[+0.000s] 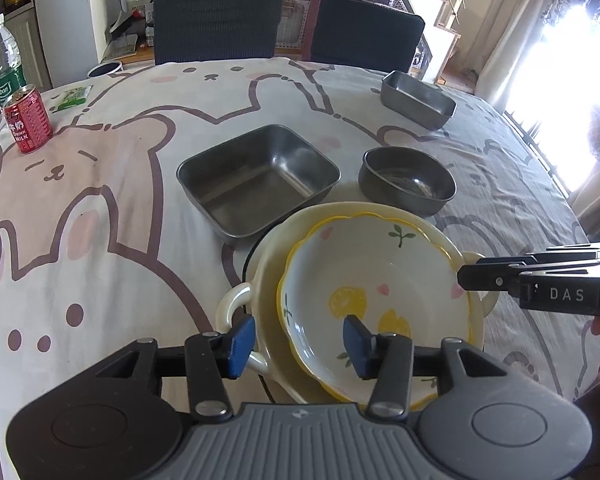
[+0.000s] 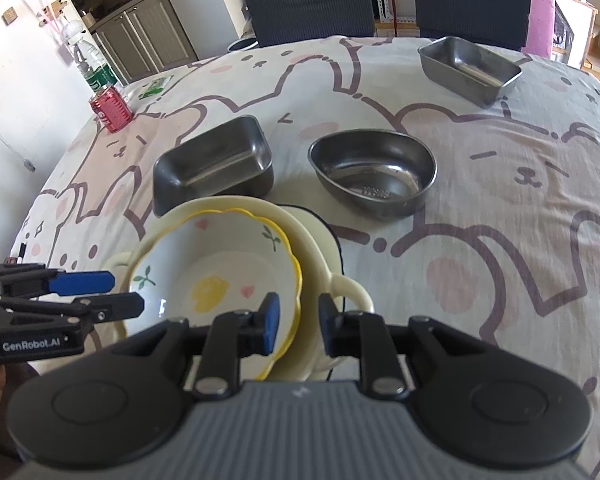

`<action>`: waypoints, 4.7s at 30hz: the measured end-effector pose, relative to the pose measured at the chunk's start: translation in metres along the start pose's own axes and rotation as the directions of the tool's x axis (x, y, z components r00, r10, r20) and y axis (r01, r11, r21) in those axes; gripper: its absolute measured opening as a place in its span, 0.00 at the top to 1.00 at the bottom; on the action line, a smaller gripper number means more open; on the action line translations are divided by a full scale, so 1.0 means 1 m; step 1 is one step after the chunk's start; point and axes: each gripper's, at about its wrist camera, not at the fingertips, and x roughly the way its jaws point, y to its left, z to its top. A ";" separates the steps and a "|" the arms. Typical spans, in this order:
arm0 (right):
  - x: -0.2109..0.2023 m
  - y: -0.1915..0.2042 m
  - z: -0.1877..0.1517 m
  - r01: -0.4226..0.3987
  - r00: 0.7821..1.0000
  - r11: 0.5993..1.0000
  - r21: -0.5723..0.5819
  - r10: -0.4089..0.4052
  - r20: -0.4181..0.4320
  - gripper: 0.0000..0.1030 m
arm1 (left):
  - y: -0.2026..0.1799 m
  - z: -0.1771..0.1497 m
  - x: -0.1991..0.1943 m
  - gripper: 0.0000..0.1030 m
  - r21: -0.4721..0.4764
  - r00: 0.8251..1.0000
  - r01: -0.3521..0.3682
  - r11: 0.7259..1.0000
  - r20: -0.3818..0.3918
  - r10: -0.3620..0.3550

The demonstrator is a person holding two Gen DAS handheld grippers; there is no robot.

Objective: Organize plates and bowls
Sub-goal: 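Lower the floral bowl into the cream bowl and open both grippers, then move both grippers to the steel square tray, then close both grippers on the rim of the steel square tray, then lift the steel square tray with both grippers and carry it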

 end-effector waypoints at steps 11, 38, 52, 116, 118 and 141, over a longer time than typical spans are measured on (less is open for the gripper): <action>-0.028 0.004 0.015 0.003 0.989 0.998 -0.060 0.006 0.145 0.22 | 0.016 0.017 -0.022 0.03 -0.069 0.992 -0.006 0.998 0.127 0.015; 0.085 0.032 0.141 -0.074 0.992 0.971 -0.227 0.095 0.082 0.34 | 0.103 0.081 0.064 0.40 -0.446 1.000 0.005 0.895 -0.018 -0.014; 0.136 0.041 0.144 -0.042 0.999 0.959 -0.280 0.039 -0.016 0.62 | 0.100 0.083 0.085 0.65 -0.431 0.997 0.000 0.902 -0.066 -0.031; -0.100 -0.137 -0.026 0.192 0.937 0.969 0.153 -0.227 0.264 0.96 | -0.162 0.050 0.061 0.89 0.050 0.970 0.242 0.969 0.005 -0.242; -0.097 -0.139 -0.028 0.213 0.938 0.965 0.153 -0.245 0.243 0.96 | -0.170 0.047 0.067 0.89 0.074 0.973 0.232 0.970 -0.017 -0.231; -0.072 -0.151 -0.030 0.299 0.945 0.946 0.121 -0.311 0.097 0.95 | -0.212 0.023 0.107 0.87 0.295 0.987 0.146 0.944 -0.113 -0.117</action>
